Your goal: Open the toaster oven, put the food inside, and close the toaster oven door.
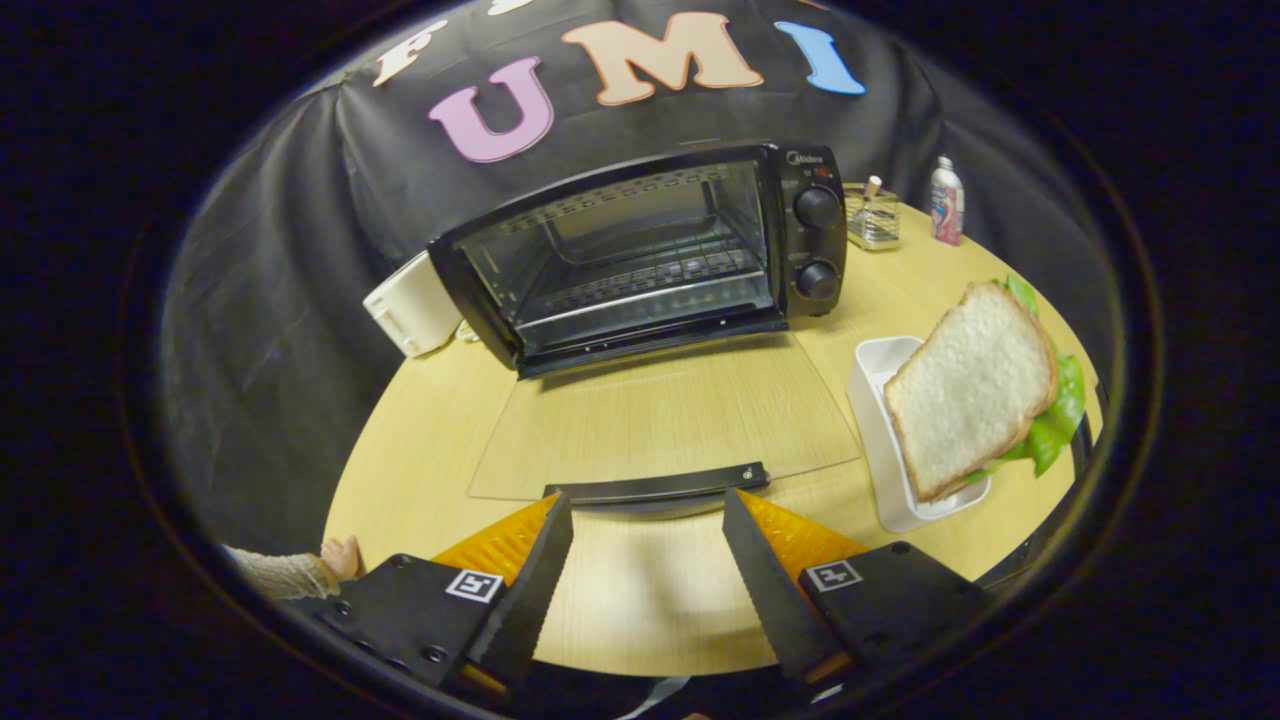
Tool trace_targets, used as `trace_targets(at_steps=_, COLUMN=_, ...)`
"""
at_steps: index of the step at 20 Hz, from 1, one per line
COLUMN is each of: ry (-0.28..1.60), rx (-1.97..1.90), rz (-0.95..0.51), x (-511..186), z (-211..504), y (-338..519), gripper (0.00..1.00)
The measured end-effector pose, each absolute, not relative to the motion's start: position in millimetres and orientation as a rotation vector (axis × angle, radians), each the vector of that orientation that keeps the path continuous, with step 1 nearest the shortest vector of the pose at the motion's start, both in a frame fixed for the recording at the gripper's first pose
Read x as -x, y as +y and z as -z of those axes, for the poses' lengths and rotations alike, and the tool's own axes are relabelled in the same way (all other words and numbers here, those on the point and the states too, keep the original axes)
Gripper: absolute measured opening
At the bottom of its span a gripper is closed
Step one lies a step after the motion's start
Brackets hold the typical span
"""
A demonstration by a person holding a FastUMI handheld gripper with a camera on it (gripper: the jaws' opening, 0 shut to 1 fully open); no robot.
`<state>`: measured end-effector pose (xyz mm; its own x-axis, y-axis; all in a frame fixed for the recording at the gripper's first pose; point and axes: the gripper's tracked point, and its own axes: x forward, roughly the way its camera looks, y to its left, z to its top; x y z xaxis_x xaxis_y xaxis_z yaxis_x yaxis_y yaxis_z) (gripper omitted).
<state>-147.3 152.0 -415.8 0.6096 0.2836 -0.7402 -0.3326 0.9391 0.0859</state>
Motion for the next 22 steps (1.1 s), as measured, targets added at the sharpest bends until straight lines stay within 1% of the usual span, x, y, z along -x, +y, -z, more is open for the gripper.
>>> trace_targets(at_steps=2, ry=0.860, rx=0.118, rz=-0.368, x=146, z=391, y=130, gripper=0.94)
trace_targets(at_steps=5, ry=0.860, rx=0.113, rz=-0.350, x=124, z=346, y=101, gripper=0.94)
trace_targets(at_steps=8, ry=0.815, rx=0.099, rz=-0.269, x=80, z=298, y=62, gripper=0.94)
trace_targets(at_steps=10, ry=0.820, rx=0.109, rz=-0.200, x=59, z=280, y=26, gripper=0.94)
trace_targets(at_steps=12, ry=0.886, rx=0.097, rz=-0.143, x=53, z=287, y=0, gripper=0.94)
trace_targets(at_steps=14, ry=0.989, rx=0.078, rz=-0.113, x=57, z=311, y=-20, gripper=0.94)
trace_targets(at_steps=17, ry=1.108, rx=0.034, rz=-0.104, x=64, z=345, y=-28, gripper=0.94)
trace_targets(at_steps=21, ry=1.166, rx=0.039, rz=-0.090, x=60, z=373, y=-34, gripper=0.94)
trace_targets(at_steps=22, ry=1.172, rx=0.038, rz=-0.092, x=60, z=377, y=-34, gripper=0.88)
